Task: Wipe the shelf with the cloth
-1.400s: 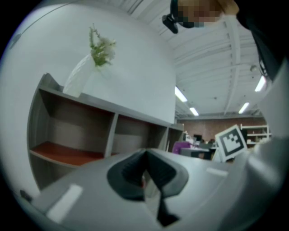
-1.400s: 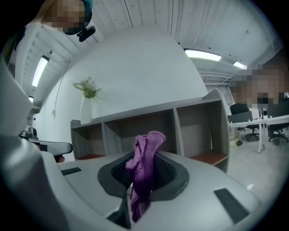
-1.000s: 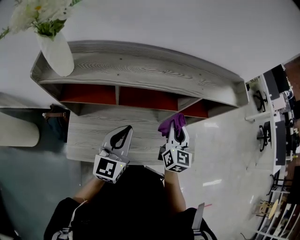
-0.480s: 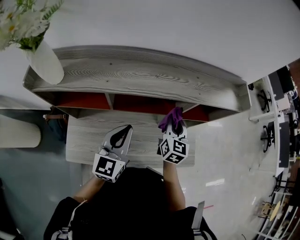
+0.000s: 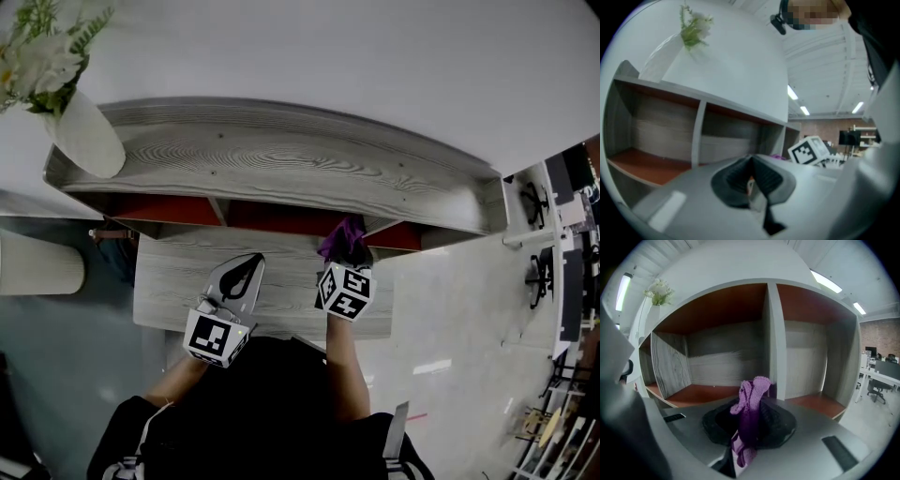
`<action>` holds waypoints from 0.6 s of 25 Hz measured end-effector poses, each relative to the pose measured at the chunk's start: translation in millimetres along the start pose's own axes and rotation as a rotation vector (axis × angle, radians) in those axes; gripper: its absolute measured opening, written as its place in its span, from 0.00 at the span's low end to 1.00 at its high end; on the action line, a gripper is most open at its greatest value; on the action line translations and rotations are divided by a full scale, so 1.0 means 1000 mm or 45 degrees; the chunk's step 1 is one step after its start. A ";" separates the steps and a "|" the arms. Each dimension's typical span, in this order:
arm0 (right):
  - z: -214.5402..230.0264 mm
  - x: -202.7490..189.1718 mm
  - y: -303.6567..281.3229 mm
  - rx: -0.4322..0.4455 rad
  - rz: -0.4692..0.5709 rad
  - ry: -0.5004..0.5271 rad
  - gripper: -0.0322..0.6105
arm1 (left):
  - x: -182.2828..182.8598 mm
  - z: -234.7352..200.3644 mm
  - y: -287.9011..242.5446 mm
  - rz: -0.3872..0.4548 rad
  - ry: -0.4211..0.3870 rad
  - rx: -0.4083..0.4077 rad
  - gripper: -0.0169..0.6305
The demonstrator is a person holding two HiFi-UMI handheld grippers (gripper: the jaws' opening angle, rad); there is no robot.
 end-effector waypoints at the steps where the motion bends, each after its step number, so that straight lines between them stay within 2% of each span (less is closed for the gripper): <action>1: -0.002 0.000 -0.003 0.009 -0.016 0.009 0.12 | 0.000 -0.001 -0.001 -0.003 -0.001 0.001 0.02; 15: -0.024 0.000 -0.025 0.068 -0.171 0.135 0.12 | -0.003 -0.025 0.009 0.000 0.022 0.053 0.02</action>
Point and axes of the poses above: the fingertips, and each gripper's own axes: y backward along the fingers, z to its right, x out of its top, the point moved 3 cm from there along y, backward along the fingers
